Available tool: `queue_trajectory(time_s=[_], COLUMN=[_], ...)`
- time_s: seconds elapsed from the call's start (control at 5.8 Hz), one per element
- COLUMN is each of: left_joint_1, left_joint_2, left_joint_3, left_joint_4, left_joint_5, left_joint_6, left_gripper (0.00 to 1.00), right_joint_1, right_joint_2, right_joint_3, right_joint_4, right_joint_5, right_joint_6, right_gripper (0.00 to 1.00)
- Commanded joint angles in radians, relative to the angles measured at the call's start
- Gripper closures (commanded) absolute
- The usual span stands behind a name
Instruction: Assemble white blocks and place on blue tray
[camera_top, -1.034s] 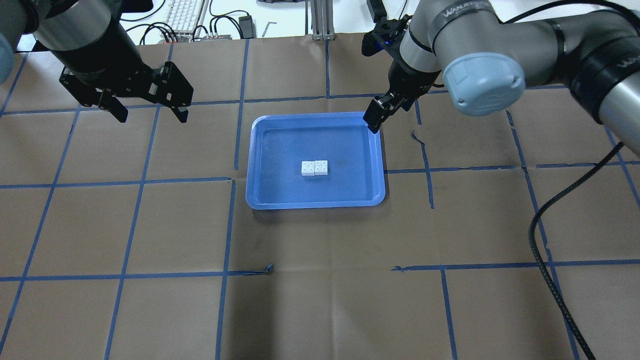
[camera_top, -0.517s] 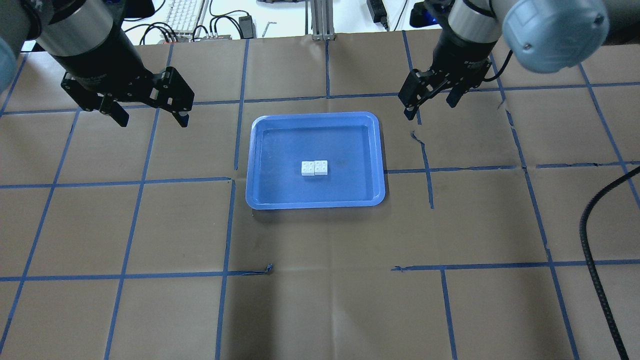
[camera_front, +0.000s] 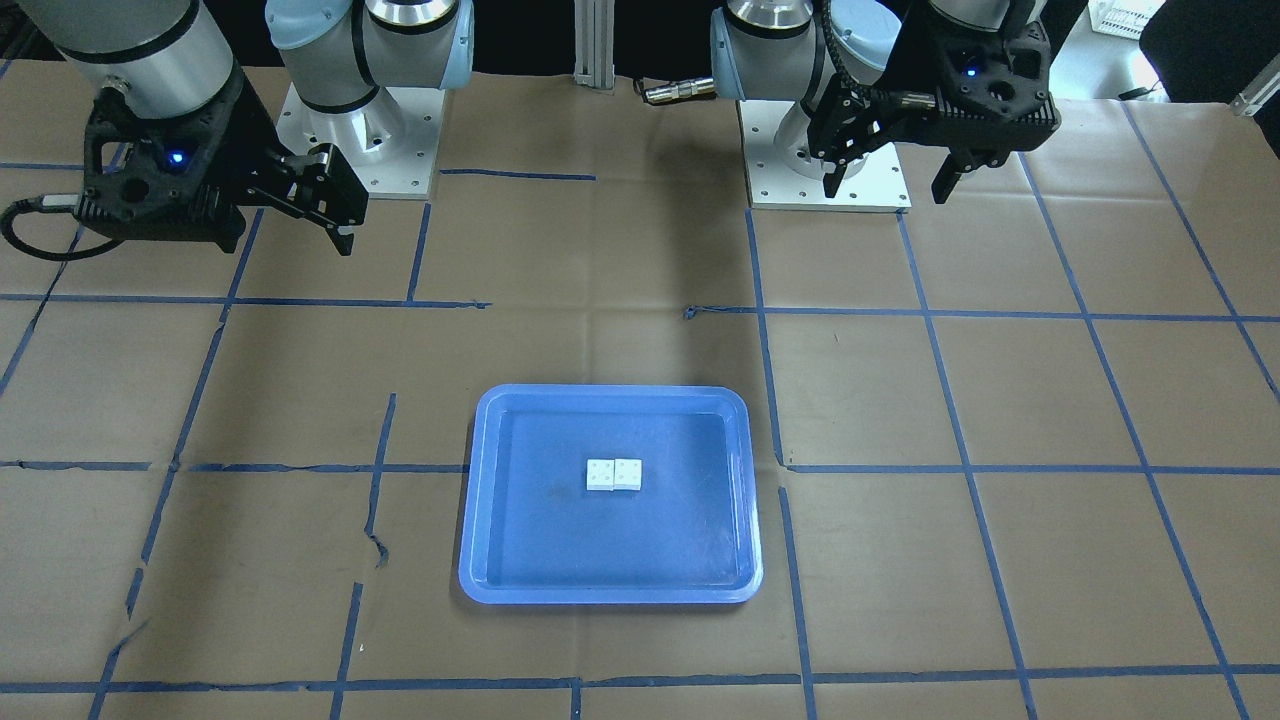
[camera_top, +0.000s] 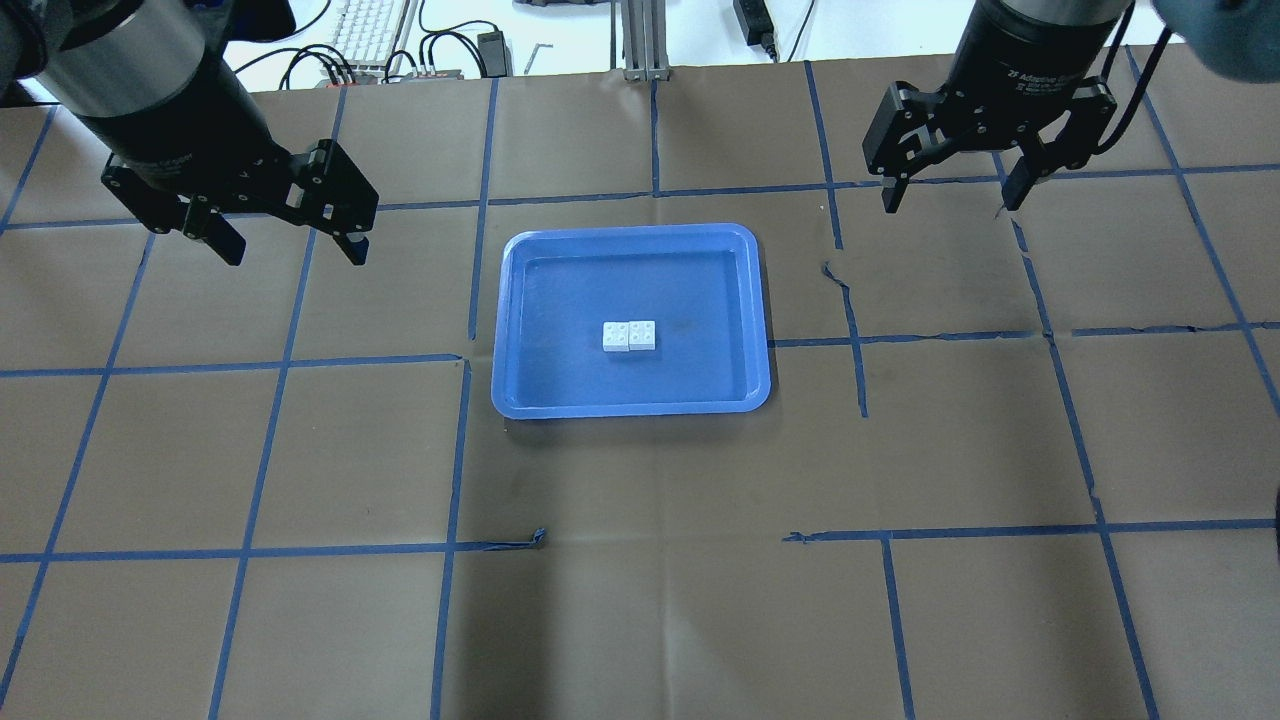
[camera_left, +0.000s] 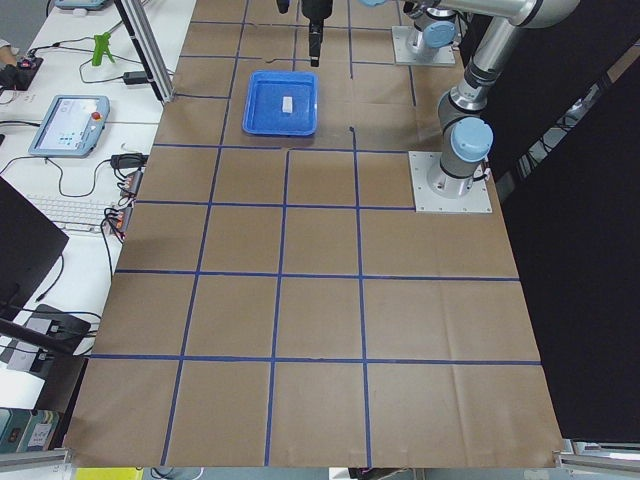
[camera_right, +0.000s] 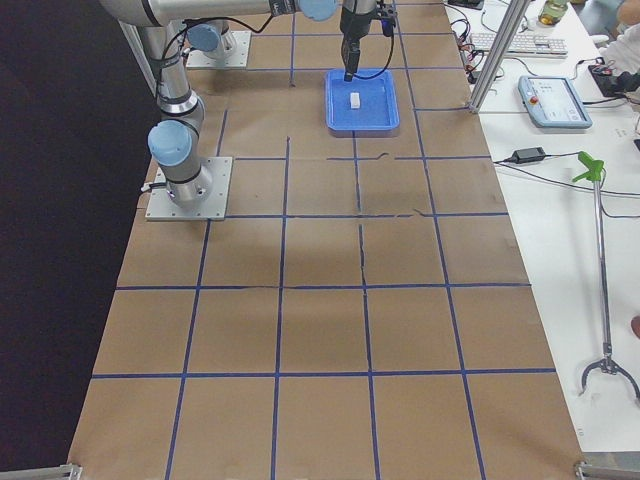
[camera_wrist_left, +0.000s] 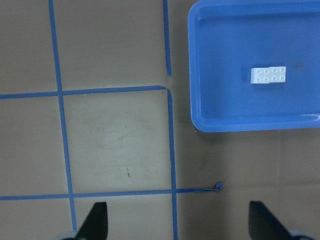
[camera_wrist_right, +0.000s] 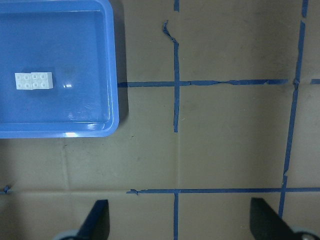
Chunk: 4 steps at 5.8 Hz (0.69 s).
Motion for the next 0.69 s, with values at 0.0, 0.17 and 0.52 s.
queue_trajectory(time_s=[0.0,0.17,0.52], left_joint_1=[0.023,0.007,0.009], left_joint_2=[-0.009,0.015,0.001], left_joint_3=[0.015,-0.010,-0.010], left_joint_4=[0.038,0.029,0.040], left_joint_5=[-0.015,-0.003,-0.002], left_joint_6=[0.008,0.005,0.005], left_gripper=[0.01,0.01,0.01], right_joint_1=[0.000,0.000,0.000], right_joint_2=[-0.003,-0.004,-0.003], right_joint_3=[0.012,0.012,0.012], right_joint_4=[-0.002,-0.002,-0.002], right_joint_5=[-0.005,0.003,0.004], right_joint_6=[0.028,0.026,0.025], right_gripper=[0.00,0.00,0.00])
